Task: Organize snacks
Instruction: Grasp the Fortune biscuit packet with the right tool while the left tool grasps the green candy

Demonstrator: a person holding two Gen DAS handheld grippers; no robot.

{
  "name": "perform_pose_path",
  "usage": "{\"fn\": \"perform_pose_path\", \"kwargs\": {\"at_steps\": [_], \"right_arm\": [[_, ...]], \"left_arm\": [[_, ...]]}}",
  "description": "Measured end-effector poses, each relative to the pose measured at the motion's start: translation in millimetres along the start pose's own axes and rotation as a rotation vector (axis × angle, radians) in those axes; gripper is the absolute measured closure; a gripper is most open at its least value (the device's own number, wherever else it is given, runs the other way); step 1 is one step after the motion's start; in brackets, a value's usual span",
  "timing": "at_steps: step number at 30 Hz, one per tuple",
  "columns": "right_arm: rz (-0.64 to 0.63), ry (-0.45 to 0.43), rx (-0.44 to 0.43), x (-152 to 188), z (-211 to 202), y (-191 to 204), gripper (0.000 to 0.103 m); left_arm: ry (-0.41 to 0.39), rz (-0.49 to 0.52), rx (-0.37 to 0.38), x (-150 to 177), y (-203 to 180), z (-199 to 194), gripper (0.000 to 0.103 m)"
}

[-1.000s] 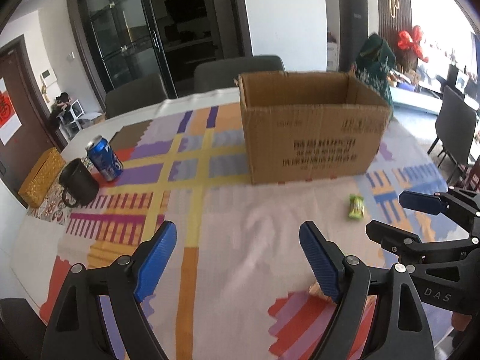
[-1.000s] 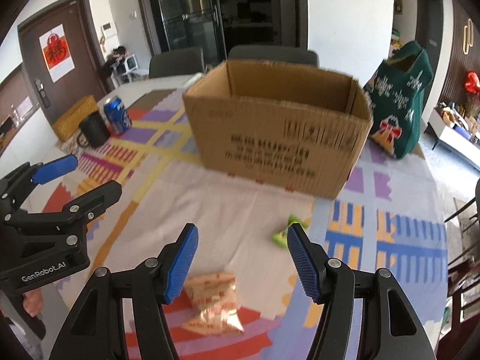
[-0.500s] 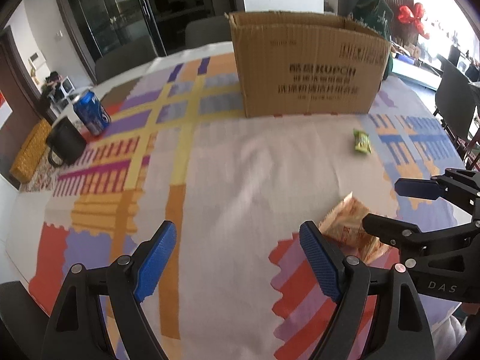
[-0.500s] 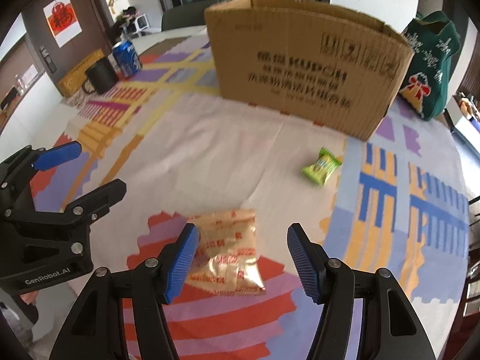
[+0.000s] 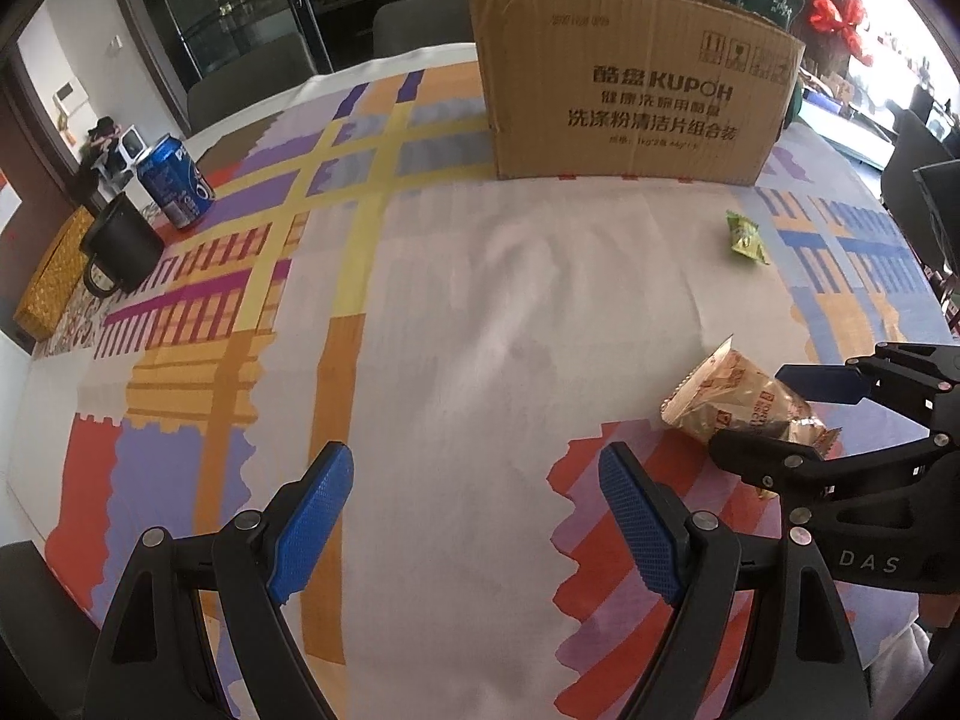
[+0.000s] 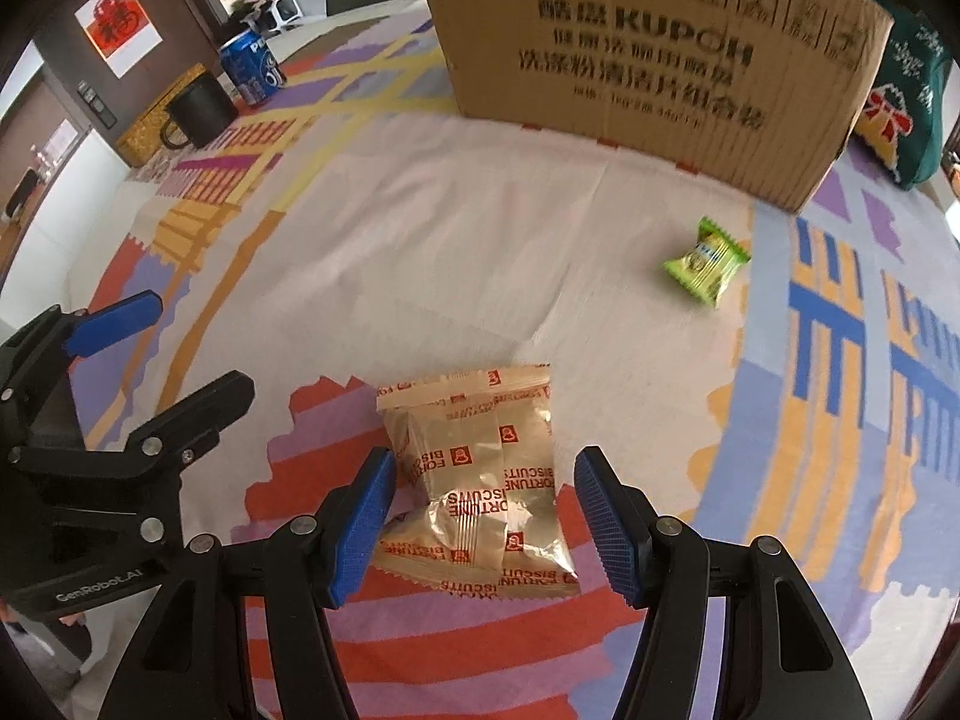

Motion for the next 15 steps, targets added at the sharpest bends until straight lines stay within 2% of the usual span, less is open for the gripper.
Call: {"fn": "perform_pose_path", "kwargs": {"at_steps": [2, 8, 15], "right_arm": [[0.007, -0.002, -0.002, 1, 2, 0, 0.041], [-0.008, -0.027, 0.008, -1, 0, 1, 0.055], [0.011, -0.085, 0.049, 1, -16, -9, 0.056]], "left_arm": [[0.005, 0.000, 0.000, 1, 0, 1, 0.019], [0.023, 0.007, 0.013, 3, -7, 5, 0.019], [0.015, 0.028, 0.052, -3, -25, 3, 0.019]]}}
Point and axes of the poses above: each gripper's, at about its wrist camera, not at the fingertips, and z roughly the way its jaws point, y to its left, x to its underside, the point moved 9 cm from there along z, roughly the way its jaws point, and after that the axes turned 13 degrees about -z, right-handed, at the moved point
